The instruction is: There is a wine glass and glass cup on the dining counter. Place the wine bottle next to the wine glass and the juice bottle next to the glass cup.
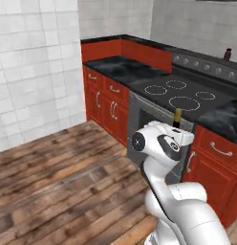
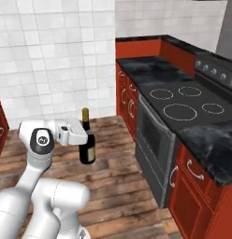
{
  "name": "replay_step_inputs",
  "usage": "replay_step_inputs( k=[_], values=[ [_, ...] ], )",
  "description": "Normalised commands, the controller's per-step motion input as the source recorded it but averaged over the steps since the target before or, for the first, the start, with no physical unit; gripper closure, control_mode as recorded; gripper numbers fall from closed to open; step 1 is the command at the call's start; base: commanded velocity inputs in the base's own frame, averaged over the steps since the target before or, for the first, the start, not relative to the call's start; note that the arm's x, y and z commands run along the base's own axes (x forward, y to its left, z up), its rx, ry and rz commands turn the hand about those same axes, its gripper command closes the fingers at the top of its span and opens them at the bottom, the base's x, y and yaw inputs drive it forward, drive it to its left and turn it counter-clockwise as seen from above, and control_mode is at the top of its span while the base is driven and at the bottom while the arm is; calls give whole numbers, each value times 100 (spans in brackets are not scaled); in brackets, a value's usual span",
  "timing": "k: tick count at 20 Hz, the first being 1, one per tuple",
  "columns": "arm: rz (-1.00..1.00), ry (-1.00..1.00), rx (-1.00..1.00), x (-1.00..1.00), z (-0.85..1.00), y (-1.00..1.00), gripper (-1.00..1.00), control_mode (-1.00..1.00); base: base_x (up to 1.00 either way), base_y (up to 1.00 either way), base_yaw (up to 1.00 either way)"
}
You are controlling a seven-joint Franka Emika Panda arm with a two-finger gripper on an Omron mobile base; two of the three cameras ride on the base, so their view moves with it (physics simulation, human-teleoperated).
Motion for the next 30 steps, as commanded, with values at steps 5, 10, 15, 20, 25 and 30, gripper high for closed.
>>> replay_step_inputs(
  k=[5, 10, 15, 20, 25, 30],
  values=[
    [0, 0, 0, 0, 0, 0, 100, 100, 0, 9, -96],
    [0, 0, 0, 0, 0, 0, 100, 100, 0, 9, -96],
    [0, 0, 0, 0, 0, 0, 100, 100, 0, 9, -96],
    [0, 0, 0, 0, 0, 0, 100, 100, 4, 0, -76],
    [0, 0, 0, 0, 0, 0, 100, 100, 40, -12, -3],
    [0, 0, 0, 0, 0, 0, 100, 100, 61, -13, 0]
  ],
)
